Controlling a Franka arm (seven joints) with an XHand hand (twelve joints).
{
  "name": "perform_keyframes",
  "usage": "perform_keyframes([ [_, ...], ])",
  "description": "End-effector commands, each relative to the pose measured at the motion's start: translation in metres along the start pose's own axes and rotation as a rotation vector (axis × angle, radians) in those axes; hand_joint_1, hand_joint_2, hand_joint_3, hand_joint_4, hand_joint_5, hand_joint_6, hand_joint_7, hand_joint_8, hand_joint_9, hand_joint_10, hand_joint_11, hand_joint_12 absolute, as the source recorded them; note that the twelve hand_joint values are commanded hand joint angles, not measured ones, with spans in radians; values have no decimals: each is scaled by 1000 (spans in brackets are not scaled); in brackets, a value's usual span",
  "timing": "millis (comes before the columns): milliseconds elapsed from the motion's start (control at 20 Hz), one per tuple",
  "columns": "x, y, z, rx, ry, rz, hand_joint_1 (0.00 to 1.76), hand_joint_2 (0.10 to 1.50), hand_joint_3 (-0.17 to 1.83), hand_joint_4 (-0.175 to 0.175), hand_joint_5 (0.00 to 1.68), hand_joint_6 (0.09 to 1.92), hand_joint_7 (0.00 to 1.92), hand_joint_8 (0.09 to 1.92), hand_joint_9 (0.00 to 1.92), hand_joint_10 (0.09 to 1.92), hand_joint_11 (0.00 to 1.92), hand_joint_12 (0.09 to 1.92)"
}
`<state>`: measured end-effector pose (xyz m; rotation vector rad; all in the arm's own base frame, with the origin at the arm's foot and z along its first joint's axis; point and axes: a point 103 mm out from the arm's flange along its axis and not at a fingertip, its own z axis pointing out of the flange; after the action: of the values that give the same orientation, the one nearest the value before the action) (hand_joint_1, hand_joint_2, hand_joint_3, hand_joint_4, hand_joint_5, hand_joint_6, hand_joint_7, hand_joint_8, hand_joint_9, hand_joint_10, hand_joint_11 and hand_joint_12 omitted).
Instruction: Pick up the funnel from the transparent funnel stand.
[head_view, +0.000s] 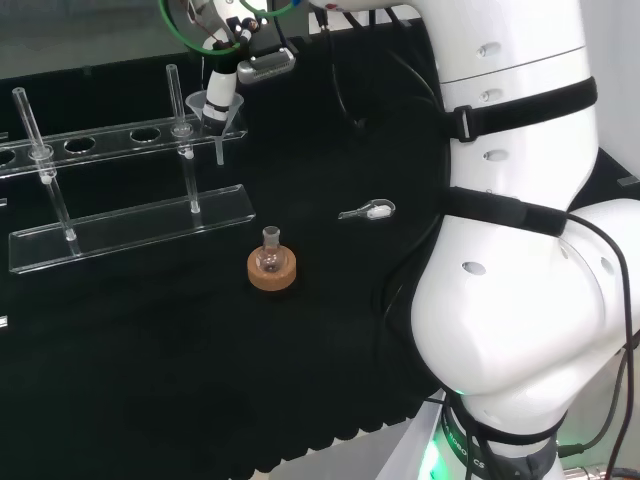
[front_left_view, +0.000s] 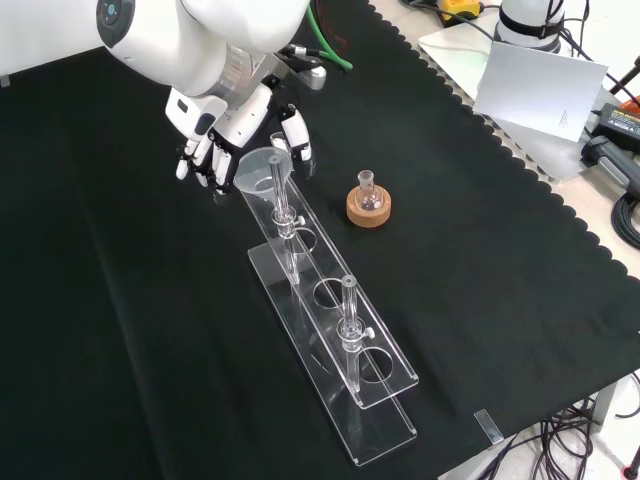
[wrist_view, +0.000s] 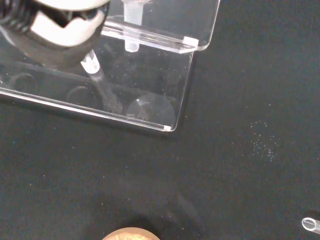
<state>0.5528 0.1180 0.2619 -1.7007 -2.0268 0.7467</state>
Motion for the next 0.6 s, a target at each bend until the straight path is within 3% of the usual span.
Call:
perform_keyframes([
  [50,-3,4,3,8,30,9,904,485,451,14,510,87,680,476,189,735,0,87],
  [600,-6,-2,-5,-61,90,20,973,443,589,54,746,87,911,599,435,591,0,91],
])
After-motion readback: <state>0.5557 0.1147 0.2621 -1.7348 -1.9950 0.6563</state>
